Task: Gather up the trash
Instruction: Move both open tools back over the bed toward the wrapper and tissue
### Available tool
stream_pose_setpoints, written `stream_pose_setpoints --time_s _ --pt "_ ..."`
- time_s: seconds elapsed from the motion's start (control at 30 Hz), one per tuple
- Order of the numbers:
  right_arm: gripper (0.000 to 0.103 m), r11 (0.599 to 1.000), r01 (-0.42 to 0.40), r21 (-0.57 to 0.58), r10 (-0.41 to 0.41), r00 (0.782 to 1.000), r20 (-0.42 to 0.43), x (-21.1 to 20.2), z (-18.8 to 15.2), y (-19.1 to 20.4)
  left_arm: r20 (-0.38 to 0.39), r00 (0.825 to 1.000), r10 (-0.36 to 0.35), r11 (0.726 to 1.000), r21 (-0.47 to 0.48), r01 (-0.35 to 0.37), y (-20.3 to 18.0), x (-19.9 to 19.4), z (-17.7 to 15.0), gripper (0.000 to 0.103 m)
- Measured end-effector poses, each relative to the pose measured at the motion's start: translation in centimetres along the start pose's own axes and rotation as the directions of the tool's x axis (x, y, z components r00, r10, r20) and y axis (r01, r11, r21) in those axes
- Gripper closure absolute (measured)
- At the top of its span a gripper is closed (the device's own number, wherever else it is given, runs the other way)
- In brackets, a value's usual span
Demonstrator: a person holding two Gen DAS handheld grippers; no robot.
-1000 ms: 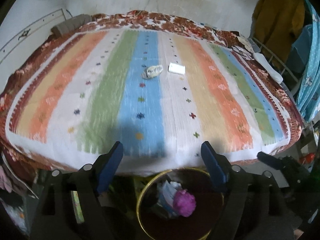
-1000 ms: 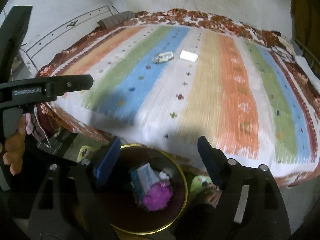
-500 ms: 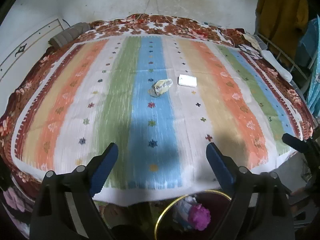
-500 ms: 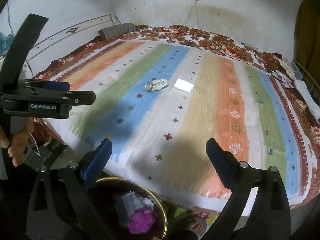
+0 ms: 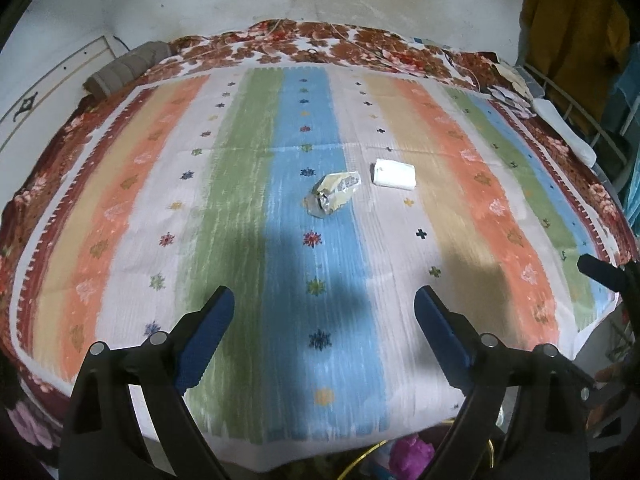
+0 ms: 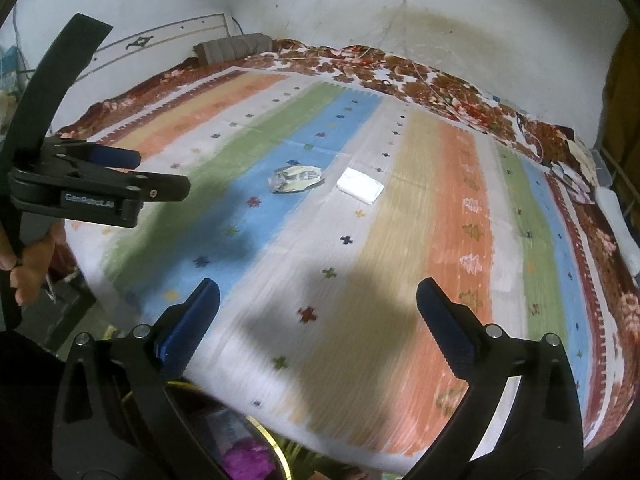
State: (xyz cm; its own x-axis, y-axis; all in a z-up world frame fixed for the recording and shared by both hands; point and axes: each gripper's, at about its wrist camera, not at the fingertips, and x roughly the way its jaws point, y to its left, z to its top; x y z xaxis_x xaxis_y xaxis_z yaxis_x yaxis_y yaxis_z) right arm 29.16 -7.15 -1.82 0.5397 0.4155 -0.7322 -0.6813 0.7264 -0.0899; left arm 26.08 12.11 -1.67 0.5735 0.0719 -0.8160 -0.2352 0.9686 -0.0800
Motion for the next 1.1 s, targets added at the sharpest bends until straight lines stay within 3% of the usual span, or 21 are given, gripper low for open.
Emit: stream_pose_setpoints --time_s 0.67,1.1 --pt "0.009 0.992 0.014 -0.129 -0.016 1.0 -0.017 10.1 4.3 -3.6 -0.055 0.998 -0.035 0.996 0.075 0.039 1.6 9.6 5.5 0.007" --pt "0.009 0.981 -0.012 -0.195 0.003 0.999 -0.049 17.8 6.9 -5.5 -0.123 0.982 -0.144 0.983 0.093 0.156 2.5 15.6 7.4 0.011"
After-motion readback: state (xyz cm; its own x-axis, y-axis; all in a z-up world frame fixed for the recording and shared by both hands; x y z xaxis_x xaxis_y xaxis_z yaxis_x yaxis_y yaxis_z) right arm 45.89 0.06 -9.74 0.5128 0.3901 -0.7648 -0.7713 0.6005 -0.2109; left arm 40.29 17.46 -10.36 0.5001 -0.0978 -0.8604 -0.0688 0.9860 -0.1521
